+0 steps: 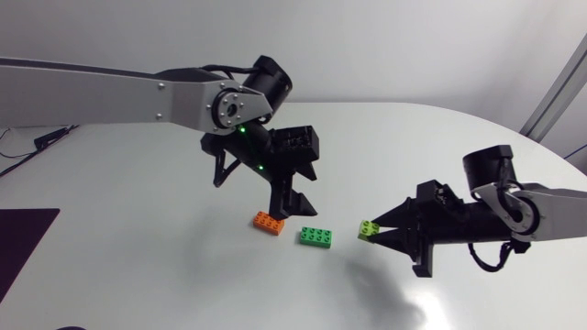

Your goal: Separate the duplo bricks

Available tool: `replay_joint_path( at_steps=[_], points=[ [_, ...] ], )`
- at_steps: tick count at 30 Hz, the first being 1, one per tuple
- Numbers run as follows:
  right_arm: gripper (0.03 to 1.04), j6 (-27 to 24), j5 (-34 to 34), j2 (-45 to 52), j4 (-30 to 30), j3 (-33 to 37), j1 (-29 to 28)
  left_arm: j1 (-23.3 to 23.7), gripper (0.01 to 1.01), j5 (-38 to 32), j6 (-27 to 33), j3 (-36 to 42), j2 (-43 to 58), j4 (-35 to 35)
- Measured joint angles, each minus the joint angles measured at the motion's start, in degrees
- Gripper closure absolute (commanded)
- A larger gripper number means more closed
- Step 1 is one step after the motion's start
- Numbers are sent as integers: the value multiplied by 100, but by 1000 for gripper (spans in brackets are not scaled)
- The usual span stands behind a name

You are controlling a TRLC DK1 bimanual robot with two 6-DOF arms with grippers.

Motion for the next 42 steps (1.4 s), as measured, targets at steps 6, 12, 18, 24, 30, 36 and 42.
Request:
replay_joint_path(
  at_steps=[6,12,18,24,30,36,42],
  points=[
    [816,302,363,811,748,66,459,356,56,-157,-116,-579,-365,302],
    [816,483,619,1491,1202,326,728,527,54,-199,-116,-1163,-765,494],
    [816,525,678,1784,1325,511,734,627,54,-199,-116,-1460,-1014,638],
    [816,522,678,1832,1325,509,734,627,54,-199,-116,-1585,-1040,645],
    [816,610,680,1836,1322,533,1027,595,54,-227,-162,-1589,-1084,649],
    [816,629,682,1843,1325,566,1189,492,54,-245,-264,-1596,-1143,732],
    [815,538,586,1609,1169,505,710,404,54,-310,-306,-1648,-1143,824]
  ],
)
